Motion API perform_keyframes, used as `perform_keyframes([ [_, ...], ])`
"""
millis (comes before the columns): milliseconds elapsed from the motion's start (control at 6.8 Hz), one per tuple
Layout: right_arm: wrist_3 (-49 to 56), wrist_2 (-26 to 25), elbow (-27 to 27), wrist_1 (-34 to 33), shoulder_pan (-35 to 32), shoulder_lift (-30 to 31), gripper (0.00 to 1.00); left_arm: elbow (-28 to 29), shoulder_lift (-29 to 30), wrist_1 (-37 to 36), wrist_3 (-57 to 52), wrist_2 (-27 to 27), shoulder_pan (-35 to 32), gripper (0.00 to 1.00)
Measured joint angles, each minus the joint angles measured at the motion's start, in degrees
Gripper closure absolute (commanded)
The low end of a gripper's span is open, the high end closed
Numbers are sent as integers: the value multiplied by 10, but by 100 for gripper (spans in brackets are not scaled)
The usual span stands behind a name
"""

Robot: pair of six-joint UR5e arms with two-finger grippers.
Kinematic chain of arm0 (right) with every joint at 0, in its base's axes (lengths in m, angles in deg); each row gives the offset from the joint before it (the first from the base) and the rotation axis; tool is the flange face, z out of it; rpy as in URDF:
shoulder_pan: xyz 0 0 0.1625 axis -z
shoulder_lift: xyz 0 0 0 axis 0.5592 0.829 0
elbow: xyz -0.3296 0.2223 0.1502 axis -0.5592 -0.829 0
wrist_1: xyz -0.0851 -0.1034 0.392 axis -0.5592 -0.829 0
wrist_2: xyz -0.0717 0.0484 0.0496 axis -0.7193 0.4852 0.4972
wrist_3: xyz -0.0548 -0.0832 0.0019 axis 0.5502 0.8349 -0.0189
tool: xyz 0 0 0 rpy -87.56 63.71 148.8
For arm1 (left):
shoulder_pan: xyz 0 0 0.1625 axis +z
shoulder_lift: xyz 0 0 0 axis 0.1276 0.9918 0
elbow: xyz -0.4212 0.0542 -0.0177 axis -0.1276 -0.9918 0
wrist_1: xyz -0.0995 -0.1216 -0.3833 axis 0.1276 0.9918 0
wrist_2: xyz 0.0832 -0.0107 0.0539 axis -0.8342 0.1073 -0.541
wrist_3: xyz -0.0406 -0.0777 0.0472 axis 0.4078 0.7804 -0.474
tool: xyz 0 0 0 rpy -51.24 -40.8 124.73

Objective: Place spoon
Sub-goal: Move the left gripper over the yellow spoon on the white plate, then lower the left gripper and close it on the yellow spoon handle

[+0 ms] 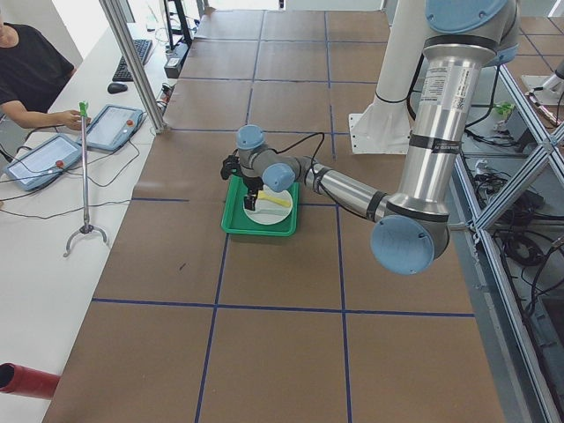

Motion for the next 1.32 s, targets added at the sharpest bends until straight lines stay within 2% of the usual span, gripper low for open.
perform_keyframes([
  [441,0,0,0,0,0,0,0,18,17,3,7,-9,46,15],
  [1029,0,0,0,0,0,0,0,42,36,6,1,-15,65,19],
  [1324,0,0,0,0,0,0,0,48,38,6,0,-24,71,34],
])
